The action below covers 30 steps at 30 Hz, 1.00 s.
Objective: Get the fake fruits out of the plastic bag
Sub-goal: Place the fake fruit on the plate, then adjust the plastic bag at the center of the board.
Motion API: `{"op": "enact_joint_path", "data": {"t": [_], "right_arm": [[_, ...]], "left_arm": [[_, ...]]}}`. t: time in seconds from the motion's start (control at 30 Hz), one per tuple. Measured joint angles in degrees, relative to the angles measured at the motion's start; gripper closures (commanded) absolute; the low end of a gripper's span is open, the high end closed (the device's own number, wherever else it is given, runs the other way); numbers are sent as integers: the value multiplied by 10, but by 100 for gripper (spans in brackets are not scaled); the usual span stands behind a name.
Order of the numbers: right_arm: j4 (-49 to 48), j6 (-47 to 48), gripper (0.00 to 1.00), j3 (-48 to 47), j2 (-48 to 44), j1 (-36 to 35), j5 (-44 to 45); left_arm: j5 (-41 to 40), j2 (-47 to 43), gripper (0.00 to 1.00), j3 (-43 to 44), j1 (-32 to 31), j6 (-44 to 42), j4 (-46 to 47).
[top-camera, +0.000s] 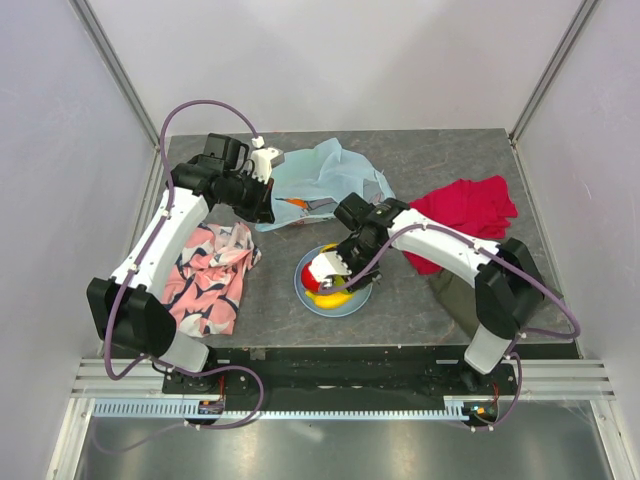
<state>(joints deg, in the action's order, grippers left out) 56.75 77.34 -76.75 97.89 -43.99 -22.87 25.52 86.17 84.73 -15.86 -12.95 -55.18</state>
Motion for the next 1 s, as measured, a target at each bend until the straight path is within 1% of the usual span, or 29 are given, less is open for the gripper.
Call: {"op": "enact_joint_path", "data": {"t": [0.03, 0.17, 0.23, 0.27, 0.53, 0.67, 0.7, 0.83, 0.87, 0.9, 0.97, 1.0], "right_arm": [[-2, -2, 55, -9, 7, 3, 2], [-17, -7, 39, -23, 25, 8, 6], [-20, -9, 33, -23, 29, 7, 6], [-22, -10, 2, -23, 29, 7, 6], [-28, -17, 2, -20, 25, 10, 23], [-21, -25, 2, -27, -3, 26, 23], [-15, -28, 2, -37, -9, 31, 22], [-7, -62, 3, -139, -13, 69, 4], [-12, -76, 6, -165, -13, 78, -1], [-22, -98, 14, -188, -13, 86, -8], [-59, -144, 23, -213, -13, 100, -19], [-80, -168, 34, -214, -11, 105, -24]], "left_arm": [[0, 0, 99, 0, 0, 0, 0], [0, -1, 98, 0, 0, 0, 0], [0, -1, 98, 0, 0, 0, 0], [0, -1, 98, 0, 0, 0, 0], [0, -1, 98, -1, 0, 0, 0], [0, -1, 98, -1, 0, 0, 0], [1, -1, 98, -1, 0, 0, 0], [6, -6, 98, -1, 0, 0, -5], [9, -10, 98, -1, 0, 0, -9], [17, -16, 98, -1, 0, 0, -13], [36, -32, 98, -4, 0, 0, -24], [47, -40, 98, -5, 0, 0, -31]]}}
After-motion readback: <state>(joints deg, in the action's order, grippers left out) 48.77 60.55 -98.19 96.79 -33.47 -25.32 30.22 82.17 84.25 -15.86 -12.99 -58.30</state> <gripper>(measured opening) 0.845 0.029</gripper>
